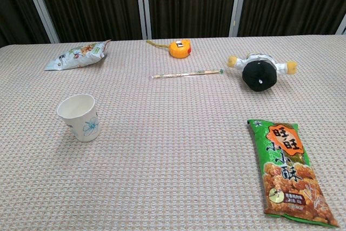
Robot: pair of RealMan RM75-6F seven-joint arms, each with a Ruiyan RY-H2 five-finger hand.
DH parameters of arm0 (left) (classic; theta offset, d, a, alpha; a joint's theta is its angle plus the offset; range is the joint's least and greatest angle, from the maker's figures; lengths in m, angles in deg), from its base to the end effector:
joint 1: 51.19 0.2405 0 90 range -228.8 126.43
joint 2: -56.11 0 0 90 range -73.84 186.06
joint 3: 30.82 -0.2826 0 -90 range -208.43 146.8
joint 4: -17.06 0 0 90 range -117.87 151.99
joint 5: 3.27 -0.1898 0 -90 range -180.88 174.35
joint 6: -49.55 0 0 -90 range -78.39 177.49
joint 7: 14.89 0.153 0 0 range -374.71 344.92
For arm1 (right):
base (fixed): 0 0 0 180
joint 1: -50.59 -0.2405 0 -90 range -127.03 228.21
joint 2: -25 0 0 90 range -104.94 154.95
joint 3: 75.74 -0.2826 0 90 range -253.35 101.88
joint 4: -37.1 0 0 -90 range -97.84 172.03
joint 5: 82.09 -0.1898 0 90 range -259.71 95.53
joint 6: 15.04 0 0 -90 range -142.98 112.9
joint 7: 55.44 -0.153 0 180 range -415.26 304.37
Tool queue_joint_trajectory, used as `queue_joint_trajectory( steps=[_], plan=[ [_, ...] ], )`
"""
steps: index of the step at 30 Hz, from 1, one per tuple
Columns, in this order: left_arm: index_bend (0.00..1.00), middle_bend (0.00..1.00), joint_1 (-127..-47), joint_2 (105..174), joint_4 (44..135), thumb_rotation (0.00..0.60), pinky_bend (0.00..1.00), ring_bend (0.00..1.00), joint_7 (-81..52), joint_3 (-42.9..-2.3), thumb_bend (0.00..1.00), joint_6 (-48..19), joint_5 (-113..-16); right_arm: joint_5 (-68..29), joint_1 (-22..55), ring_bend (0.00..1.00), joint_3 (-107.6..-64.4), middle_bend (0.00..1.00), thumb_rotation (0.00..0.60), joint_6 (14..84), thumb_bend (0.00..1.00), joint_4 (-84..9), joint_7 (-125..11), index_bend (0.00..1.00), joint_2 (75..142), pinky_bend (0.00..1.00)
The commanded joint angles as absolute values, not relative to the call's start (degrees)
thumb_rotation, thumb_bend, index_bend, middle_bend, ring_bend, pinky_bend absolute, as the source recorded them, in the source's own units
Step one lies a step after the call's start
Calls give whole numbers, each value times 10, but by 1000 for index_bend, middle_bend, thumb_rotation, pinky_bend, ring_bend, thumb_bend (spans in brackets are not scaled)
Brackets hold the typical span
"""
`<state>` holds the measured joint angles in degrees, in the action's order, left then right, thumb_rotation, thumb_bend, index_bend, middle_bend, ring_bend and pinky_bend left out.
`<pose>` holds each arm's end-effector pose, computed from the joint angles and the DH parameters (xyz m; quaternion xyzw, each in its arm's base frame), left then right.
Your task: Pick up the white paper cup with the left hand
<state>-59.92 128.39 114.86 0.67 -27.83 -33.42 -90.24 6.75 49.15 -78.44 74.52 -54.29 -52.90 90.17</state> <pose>-0.2823 0.2075 0.1303 -0.6336 -0.3600 -0.3933 0.5606 -0.3280 -0.1701 0.1919 0.5905 -0.3598 0.3902 0.6080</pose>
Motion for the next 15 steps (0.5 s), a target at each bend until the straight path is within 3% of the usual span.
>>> queue_joint_trajectory(
  steps=[1, 8, 15],
  plan=[
    [0, 0, -637, 1279, 1201, 600, 0, 0, 74, -265, 0, -274, -873, 71, 491, 0, -782, 0, 600, 744, 28, -545, -529, 0, 900, 0],
    [8, 0, -689, 1301, 1265, 600, 0, 0, 194, -233, 0, -220, -794, 70, 490, 0, -780, 0, 600, 734, 29, -544, -532, 0, 897, 0],
    [115, 0, -748, 1346, 1284, 600, 0, 0, 309, -208, 0, -181, -663, 68, 489, 0, -782, 0, 600, 734, 29, -545, -544, 0, 892, 0]
  ],
)
